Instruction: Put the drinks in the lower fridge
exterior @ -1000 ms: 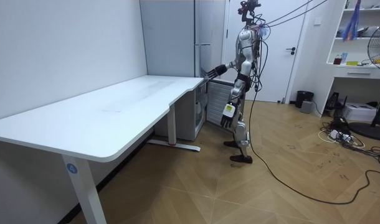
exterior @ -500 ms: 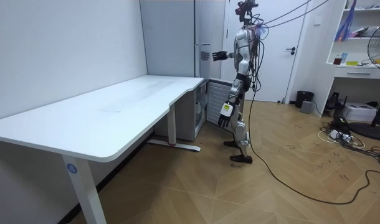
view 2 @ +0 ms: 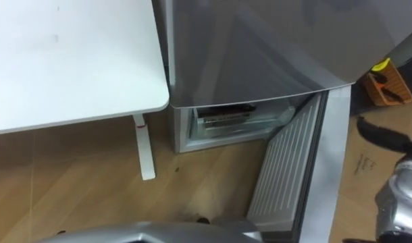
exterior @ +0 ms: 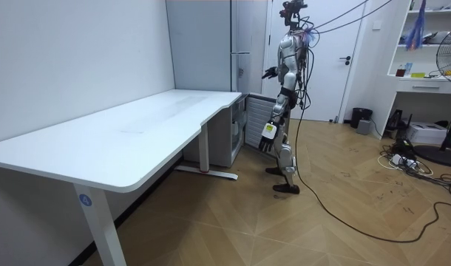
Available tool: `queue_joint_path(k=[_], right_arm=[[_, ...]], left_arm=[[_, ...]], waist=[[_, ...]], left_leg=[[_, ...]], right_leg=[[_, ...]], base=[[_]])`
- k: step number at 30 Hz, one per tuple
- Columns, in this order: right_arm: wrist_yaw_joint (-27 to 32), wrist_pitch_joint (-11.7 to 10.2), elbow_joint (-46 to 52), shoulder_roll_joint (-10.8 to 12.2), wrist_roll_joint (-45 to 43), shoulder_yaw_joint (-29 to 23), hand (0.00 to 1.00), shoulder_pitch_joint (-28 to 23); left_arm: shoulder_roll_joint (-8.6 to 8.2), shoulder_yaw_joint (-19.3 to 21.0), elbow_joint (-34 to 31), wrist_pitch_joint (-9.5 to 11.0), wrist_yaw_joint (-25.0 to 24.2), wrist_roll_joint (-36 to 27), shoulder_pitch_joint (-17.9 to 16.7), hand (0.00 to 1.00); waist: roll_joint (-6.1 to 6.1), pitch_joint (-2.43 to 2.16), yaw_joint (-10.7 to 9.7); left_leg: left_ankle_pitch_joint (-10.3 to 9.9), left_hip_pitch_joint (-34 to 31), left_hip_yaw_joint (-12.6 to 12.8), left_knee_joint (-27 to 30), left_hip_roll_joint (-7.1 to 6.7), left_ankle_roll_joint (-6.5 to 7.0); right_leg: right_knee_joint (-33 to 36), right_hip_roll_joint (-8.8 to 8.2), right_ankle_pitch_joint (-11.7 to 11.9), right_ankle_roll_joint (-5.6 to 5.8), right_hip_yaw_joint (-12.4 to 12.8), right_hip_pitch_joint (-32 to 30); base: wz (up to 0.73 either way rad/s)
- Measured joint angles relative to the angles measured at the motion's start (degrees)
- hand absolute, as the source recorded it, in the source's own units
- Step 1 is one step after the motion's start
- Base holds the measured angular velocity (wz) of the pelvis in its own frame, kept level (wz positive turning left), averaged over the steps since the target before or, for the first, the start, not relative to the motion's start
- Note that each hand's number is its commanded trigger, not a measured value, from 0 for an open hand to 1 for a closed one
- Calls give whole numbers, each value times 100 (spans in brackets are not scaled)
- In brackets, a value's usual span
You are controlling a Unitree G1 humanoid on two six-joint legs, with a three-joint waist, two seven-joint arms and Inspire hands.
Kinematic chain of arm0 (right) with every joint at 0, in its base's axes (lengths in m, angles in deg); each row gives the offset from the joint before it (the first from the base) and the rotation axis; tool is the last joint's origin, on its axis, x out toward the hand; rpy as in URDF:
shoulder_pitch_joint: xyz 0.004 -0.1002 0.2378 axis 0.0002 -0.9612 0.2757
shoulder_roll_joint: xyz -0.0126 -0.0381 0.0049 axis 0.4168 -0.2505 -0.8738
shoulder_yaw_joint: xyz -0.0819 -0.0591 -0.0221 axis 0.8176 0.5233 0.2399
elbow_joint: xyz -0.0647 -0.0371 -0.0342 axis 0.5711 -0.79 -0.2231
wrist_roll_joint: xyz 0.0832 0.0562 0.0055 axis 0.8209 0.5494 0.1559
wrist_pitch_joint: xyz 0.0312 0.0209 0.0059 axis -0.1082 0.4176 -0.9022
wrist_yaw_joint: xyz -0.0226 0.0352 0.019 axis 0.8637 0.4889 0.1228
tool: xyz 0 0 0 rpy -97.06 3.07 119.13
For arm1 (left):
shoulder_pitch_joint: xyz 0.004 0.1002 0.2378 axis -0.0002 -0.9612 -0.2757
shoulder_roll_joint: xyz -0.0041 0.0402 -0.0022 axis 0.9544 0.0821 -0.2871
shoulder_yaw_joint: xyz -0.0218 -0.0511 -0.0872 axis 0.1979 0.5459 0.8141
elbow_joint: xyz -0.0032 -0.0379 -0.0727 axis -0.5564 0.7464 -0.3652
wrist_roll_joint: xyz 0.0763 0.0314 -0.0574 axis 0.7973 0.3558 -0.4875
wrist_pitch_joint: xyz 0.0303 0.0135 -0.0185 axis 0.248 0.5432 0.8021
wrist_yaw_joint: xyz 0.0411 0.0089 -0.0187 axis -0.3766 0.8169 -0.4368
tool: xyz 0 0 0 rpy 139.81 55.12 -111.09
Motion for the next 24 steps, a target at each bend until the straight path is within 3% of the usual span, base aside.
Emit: queue_joint_path(k=[3,8,14,21,24], right_arm=[[24,4,-619,44,1,-2,0,22],[-273,103,-2017,39,50,-7,0,45],[-751,185,-2836,6,876,-38,0,235],[-1488,180,-2953,107,2566,226,0,137],[-1924,111,-2505,299,2985,568,0,-71]], left_arm=[[-7,82,-29,-33,14,18,3,0],[-13,250,-66,-219,-135,250,-40,0],[11,319,-146,-305,-300,254,-36,0],[-1,313,-115,-304,-376,258,95,0],[-7,306,-37,-303,-377,253,221,0]], waist=[[-12,4,-6],[-140,7,11],[-186,9,41],[-55,13,67],[50,12,72]], left_leg=[[0,-5,-7,34,-3,-1],[3,-35,-73,52,1,-7],[3,-16,-87,60,-1,-6],[1,6,-83,-1,8,-7],[0,9,-65,-39,20,-9]], right_leg=[[55,-17,-60,-1,-34,4],[64,-26,-112,-2,-50,13],[39,-29,-102,1,-63,48],[-54,2,-18,-2,-52,60],[-46,12,-8,-14,-64,51]], base=[[9],[11],[0],[-7],[-5]])
